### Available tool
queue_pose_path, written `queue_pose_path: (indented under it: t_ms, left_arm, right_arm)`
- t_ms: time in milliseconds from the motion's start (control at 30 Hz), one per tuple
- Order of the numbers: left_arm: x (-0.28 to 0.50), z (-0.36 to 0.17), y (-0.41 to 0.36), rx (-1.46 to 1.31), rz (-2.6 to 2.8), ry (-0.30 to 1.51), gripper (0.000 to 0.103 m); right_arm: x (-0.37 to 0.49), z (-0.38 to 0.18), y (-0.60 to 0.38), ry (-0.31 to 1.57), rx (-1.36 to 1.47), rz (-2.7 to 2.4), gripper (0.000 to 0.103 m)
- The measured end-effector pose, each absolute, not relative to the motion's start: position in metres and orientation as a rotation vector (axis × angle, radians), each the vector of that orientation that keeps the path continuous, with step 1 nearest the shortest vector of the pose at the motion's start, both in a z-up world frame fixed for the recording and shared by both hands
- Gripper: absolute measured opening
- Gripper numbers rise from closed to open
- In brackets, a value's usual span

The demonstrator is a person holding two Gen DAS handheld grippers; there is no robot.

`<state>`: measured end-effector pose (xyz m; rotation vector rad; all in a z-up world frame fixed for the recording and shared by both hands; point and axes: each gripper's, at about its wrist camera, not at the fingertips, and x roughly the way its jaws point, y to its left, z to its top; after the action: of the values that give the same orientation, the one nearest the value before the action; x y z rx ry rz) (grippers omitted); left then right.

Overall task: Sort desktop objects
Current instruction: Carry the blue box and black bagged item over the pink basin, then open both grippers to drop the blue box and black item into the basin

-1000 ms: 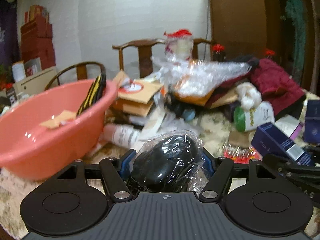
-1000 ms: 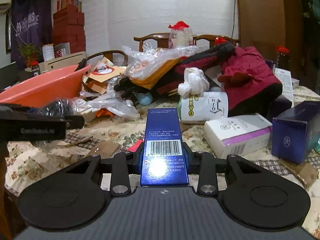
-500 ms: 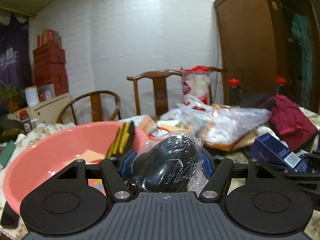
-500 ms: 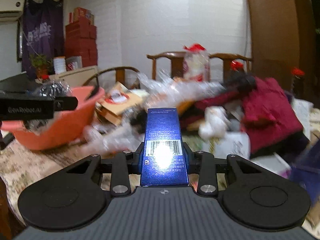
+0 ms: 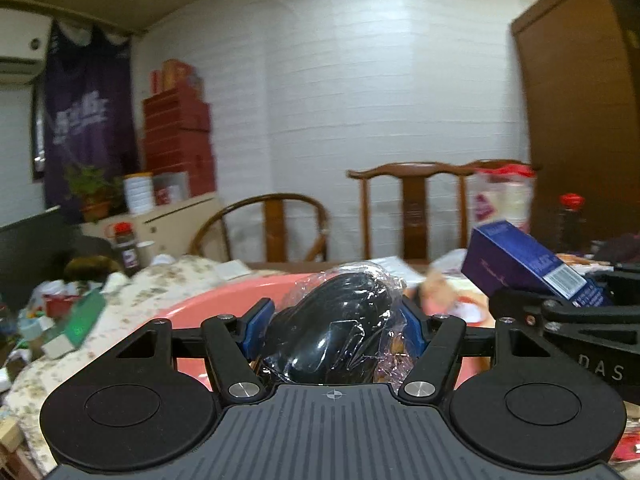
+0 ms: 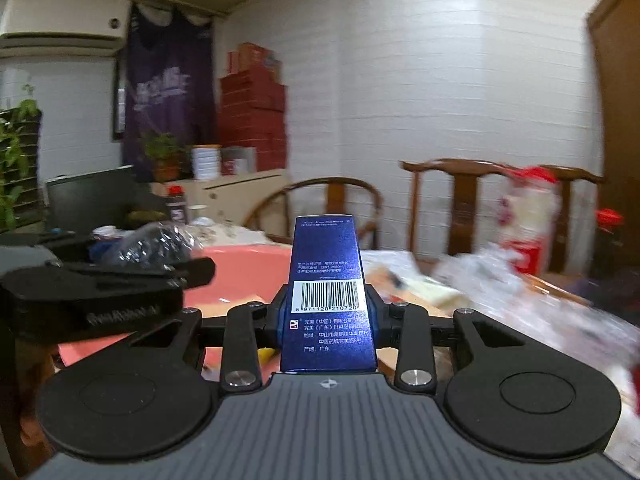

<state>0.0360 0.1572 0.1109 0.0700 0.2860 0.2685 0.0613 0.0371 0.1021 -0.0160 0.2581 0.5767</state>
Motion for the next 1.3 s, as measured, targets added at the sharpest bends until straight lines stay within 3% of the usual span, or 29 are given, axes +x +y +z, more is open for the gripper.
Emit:
queue_pose_path:
  t_ms: [467,500,533,633,733,1300]
  left_arm:
    - [0.055,0.084,0.241,0.008,0.422,0.397,0.071]
    - [0.055,0.083,0.242,0.016,0.431,0.394,0.072]
    - [0.054,0.083,0.241,0.025,0.437,0.388,0.077]
    - [0.054,0.085,0.239,0.075,0.497,0.363,0.088]
    - [0.052,0.088,0.24,0.066,0.506,0.348,0.094]
    - [0.014,0.101,0.201,0.041,0.425,0.295,0.098]
  right_arm:
    - [0.115,0.078,0.144,0.413,-0.059,0.713,0.04]
    - [0.119,0.076,0.148,0.439,-0.061,0.707,0.042]
    - [0.121,0.074,0.15,0.456,-0.053,0.707,0.053]
    - [0.123,0.07,0.15,0.476,-0.041,0.688,0.073]
    - [0.125,0.07,0.148,0.472,-0.027,0.671,0.074]
    - [0.085,0.088,0.103,0.384,0.0,0.602,0.085]
